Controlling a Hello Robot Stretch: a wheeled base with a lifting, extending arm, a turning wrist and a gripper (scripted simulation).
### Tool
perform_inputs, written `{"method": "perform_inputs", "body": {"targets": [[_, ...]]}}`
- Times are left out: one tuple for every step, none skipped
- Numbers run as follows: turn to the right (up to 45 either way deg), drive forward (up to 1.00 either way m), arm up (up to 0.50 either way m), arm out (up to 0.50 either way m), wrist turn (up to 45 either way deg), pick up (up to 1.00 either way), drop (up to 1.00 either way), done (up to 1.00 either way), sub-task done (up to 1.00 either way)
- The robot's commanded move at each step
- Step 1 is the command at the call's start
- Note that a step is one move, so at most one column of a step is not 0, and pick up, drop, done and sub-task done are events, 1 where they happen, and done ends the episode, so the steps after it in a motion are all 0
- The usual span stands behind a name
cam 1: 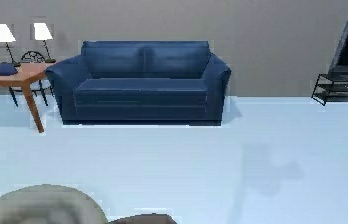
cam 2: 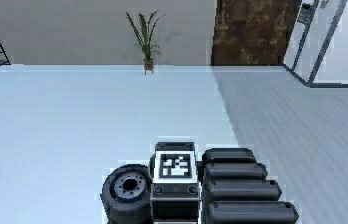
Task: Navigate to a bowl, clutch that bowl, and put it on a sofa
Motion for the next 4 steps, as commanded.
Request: {"method": "perform_inputs", "body": {"targets": [[0.0, 1.0, 0.0, 0.0, 0.0, 0.0, 0.0, 0.0, 0.0], [-3.0, 0.0, 0.0, 0.0, 0.0, 0.0, 0.0, 0.0, 0.0], [0.0, 1.0, 0.0, 0.0, 0.0, 0.0, 0.0, 0.0, 0.0], [-45.0, 0.0, 0.0, 0.0, 0.0, 0.0, 0.0, 0.0, 0.0]]}}
